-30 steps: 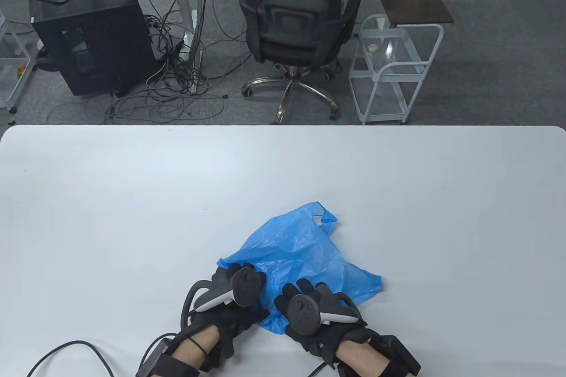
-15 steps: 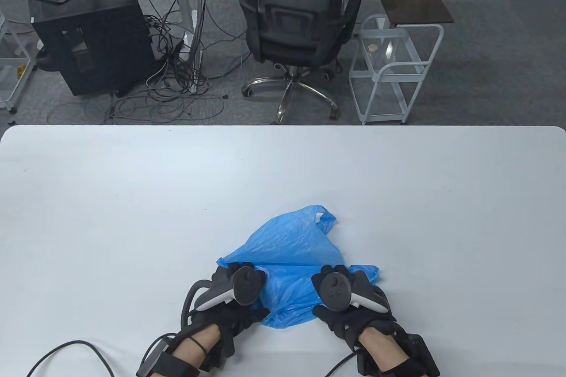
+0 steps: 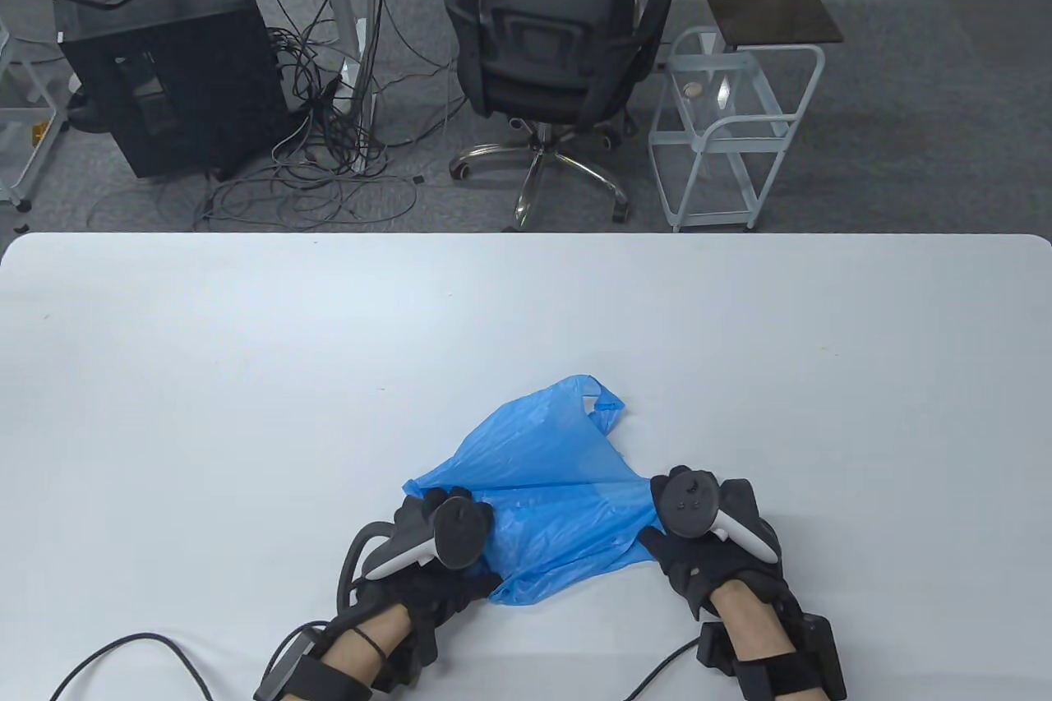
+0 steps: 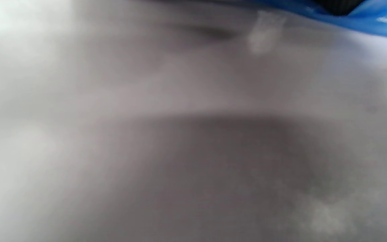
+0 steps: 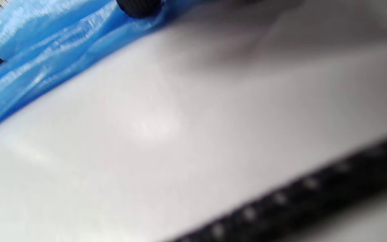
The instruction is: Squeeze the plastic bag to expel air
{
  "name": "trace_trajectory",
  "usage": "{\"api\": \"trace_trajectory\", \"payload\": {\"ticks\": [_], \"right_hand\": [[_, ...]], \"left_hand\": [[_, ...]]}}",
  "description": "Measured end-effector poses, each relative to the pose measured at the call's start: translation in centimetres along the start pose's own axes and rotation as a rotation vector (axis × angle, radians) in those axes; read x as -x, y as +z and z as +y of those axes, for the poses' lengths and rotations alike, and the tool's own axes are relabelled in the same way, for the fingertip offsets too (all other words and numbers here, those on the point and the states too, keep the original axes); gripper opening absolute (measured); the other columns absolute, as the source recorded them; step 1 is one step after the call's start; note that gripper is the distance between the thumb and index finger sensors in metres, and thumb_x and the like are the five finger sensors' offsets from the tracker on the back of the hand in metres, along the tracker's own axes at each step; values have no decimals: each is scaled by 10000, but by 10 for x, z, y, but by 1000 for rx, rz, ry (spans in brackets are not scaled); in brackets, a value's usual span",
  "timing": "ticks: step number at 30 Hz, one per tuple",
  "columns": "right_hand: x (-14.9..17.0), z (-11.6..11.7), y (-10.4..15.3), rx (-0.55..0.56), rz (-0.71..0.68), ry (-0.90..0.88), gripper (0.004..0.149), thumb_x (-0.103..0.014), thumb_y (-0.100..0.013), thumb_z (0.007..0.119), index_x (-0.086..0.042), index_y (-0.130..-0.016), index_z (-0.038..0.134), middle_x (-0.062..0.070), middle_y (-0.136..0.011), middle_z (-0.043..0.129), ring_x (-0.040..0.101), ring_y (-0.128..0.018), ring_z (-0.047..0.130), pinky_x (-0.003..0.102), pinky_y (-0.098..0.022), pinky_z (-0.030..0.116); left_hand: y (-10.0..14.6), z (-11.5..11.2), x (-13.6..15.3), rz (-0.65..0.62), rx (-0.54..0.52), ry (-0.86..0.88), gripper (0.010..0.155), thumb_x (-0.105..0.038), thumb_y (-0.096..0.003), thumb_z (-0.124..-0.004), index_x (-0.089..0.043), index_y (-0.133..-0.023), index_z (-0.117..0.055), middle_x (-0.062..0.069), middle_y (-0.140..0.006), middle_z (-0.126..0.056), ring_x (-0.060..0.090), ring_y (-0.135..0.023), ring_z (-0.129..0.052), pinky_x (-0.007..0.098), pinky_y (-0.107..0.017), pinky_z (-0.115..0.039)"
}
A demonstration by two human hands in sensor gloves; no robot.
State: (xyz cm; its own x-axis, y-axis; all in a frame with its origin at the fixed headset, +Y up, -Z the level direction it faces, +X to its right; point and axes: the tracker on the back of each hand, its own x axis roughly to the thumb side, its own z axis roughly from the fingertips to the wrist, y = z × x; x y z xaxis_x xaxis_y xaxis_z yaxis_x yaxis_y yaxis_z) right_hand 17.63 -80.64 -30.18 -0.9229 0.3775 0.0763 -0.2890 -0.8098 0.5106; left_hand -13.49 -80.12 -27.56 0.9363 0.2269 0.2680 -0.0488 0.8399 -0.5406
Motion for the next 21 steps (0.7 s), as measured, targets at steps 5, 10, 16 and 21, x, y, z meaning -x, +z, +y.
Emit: {"api": "trace_trajectory", "payload": {"ticks": [5, 10, 16, 21], "right_hand": [[-50, -7, 16, 119, -222, 67, 685, -395, -612, 537, -61, -1055, 135, 246, -1088, 16, 506, -933, -25, 675, -639, 114], [-100, 22, 20, 7, -451, 82, 677, -388, -608, 545, -70, -1055, 148, 235, -1093, 49, 506, -942, -9, 680, -648, 130], [-110, 53, 9, -138, -453, 197, 661, -380, -611, 521, -94, -1048, 117, 204, -1088, -6, 496, -939, -38, 683, -643, 108], [-110, 63, 3, -222, -404, 266, 647, -393, -615, 460, -117, -1035, 52, 180, -1083, -52, 484, -938, -71, 686, -644, 85]], "left_hand": [[-2, -1, -2, -12, -4, 2, 861, -648, -495, -596, -212, -1101, -169, 100, -1150, -79, 414, -1068, -82, 652, -733, -230], [-3, -4, -13, -45, -9, -5, 860, -647, -493, -598, -211, -1102, -175, 99, -1152, -84, 411, -1070, -81, 653, -733, -224], [0, -8, -23, -103, 5, -26, 861, -645, -492, -605, -215, -1102, -177, 94, -1152, -80, 402, -1073, -72, 651, -735, -213], [0, -9, -25, -114, 14, -23, 858, -643, -490, -607, -219, -1100, -179, 67, -1152, -72, 394, -1072, -59, 652, -733, -201]]}}
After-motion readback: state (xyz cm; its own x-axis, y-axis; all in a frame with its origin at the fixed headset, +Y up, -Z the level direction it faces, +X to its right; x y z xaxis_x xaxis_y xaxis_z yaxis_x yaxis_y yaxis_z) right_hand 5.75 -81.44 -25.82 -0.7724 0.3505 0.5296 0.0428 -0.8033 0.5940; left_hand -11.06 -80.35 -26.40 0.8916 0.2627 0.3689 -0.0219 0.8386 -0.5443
